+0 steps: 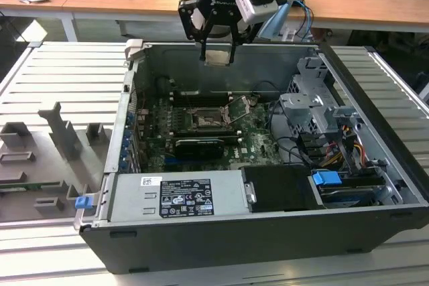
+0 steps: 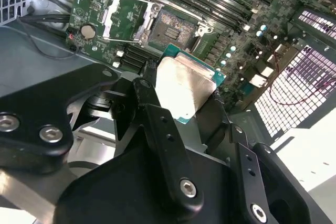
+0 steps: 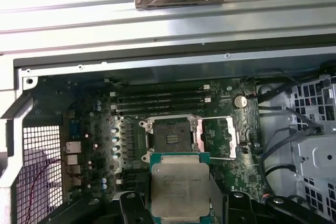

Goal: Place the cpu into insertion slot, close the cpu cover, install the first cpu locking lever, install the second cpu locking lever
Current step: 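Place the cpu into insertion slot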

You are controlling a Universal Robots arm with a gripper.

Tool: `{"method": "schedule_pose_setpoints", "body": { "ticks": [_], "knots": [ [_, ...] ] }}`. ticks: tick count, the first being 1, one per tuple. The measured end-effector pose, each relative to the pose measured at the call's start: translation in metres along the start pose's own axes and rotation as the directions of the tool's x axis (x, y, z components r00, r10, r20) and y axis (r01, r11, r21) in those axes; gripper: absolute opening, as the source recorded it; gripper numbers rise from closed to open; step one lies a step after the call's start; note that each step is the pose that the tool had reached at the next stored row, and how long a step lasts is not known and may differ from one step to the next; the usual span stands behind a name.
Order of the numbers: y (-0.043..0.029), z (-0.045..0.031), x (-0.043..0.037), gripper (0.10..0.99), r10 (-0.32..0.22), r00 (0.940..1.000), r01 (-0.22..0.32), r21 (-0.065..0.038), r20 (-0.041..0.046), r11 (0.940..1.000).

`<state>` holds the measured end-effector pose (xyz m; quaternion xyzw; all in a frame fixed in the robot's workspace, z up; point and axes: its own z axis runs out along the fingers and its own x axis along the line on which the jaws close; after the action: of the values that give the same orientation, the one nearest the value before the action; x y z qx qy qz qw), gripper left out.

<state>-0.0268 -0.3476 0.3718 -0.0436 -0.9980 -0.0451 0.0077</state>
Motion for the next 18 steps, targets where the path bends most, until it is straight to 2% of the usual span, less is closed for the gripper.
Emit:
{"method": "schedule_pose_setpoints", "body": {
  "ticks": [18],
  "knots": [
    [0.0000, 0.0000, 0.0000, 0.541, 0.072, 0.9974, -0.072, -0.002, 0.0064, 0.9974]
  ]
}}
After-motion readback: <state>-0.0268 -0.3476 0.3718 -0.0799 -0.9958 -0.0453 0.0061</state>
